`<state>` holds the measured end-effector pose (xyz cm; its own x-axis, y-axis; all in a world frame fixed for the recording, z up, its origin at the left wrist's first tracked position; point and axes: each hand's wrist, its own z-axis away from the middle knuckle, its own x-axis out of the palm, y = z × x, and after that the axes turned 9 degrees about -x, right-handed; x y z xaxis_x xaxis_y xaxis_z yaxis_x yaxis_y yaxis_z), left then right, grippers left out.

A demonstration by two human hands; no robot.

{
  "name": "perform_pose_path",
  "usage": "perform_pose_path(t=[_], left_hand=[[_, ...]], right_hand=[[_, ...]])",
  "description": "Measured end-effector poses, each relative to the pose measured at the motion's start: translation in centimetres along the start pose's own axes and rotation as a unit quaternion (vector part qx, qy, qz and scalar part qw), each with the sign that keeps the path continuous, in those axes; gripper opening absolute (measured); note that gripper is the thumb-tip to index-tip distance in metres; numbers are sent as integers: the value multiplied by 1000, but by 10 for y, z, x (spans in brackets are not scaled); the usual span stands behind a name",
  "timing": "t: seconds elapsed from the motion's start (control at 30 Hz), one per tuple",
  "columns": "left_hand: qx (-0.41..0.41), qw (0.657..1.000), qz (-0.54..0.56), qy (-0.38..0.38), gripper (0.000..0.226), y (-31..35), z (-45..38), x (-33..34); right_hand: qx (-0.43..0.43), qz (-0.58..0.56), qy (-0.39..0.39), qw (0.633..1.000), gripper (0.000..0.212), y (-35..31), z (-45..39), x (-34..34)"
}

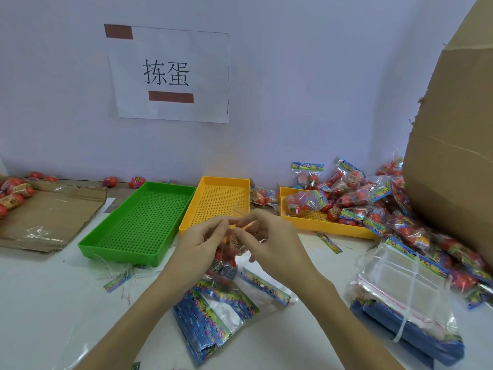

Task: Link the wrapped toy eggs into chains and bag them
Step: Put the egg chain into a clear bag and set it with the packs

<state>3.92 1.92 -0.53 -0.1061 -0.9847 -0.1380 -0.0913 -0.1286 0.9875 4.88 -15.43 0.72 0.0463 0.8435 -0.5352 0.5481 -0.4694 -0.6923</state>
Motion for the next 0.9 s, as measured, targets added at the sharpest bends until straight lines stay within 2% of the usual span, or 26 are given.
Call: perform_pose_path(t=[0.13,0.27,0.4,0.5,0.6,0.67,0.73,0.83,0.9], left_hand=[[14,1000,-16,6,32,-1,-1,-2],[-18,1000,12,-19,24,-1,-1,-2],[-52,995,39,-76,27,-2,-1,-4],[-48,995,62,-59,28,-2,-3,-4],[-58,996,65,-25,28,-4,-4,-7],[-66,996,63,-13,30,-5,-4,-8],[-74,995,70,-4,32,-6,-5,-9],[-83,994,70,-2,37,-3,-4,-9],[-79,996,43,-1,39,-2,-4,-10]], right_hand=[[28,-56,-1,998,8,-4,1,1],[18,-2,-31,999,2,-2,1,0],[-12,20,-99,995,21,0,-3,-10],[-31,-20,-54,998,23,1,-8,-20],[-17,-50,73,996,22,10,-15,-33],[29,41,166,985,21,26,-19,-43],[111,173,206,957,24,46,-21,-52],[224,317,143,911,34,75,-24,-57],[268,359,103,888,33,86,-28,-54]])
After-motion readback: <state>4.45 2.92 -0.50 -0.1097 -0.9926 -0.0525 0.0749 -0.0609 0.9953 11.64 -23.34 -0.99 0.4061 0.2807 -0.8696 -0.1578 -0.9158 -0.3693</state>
